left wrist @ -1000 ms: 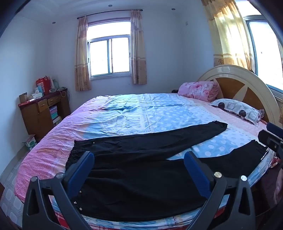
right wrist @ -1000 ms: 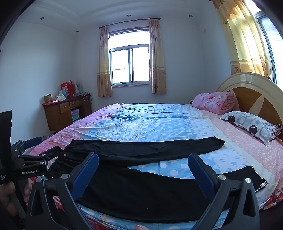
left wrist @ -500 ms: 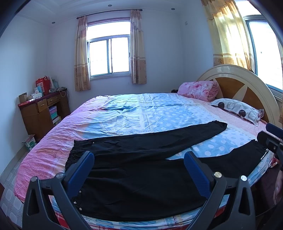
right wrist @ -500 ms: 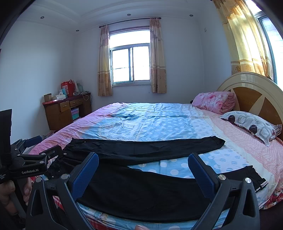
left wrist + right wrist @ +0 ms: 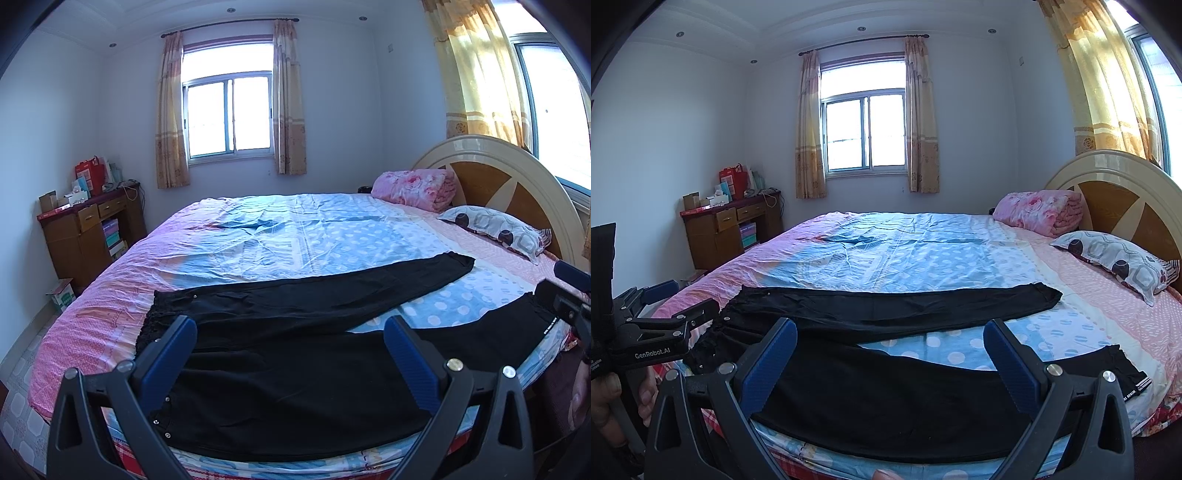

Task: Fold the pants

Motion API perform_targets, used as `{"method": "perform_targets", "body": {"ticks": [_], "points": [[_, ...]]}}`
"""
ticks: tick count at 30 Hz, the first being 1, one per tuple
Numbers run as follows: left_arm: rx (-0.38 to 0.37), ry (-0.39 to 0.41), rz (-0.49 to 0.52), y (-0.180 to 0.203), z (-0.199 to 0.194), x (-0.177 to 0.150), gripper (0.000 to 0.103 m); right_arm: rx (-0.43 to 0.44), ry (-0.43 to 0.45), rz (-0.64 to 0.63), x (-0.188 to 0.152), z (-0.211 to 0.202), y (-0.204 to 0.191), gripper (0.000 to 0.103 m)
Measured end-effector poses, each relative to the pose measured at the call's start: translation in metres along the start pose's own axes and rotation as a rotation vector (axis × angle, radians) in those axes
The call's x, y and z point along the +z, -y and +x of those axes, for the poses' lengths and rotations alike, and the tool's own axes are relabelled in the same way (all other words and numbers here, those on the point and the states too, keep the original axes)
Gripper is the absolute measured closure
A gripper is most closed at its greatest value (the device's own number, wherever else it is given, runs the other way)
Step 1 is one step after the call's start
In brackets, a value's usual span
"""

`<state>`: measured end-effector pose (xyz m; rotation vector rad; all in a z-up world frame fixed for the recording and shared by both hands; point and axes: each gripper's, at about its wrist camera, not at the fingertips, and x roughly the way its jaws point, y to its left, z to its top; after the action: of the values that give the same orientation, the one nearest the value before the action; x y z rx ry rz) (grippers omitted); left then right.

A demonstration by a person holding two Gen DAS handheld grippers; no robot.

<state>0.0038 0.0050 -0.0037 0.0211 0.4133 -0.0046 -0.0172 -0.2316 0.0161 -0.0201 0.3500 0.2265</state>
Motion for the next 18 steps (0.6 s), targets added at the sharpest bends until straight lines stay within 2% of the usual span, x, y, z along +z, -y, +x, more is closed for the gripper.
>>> {"method": "perform_targets", "body": {"ticks": [18], "points": [[0.0, -0.004, -0.006, -0.0024, 0.0005, -0.0009, 0.0, 0.002, -0.006, -0.008, -0.0024, 0.0009, -0.002, 0.001]]}}
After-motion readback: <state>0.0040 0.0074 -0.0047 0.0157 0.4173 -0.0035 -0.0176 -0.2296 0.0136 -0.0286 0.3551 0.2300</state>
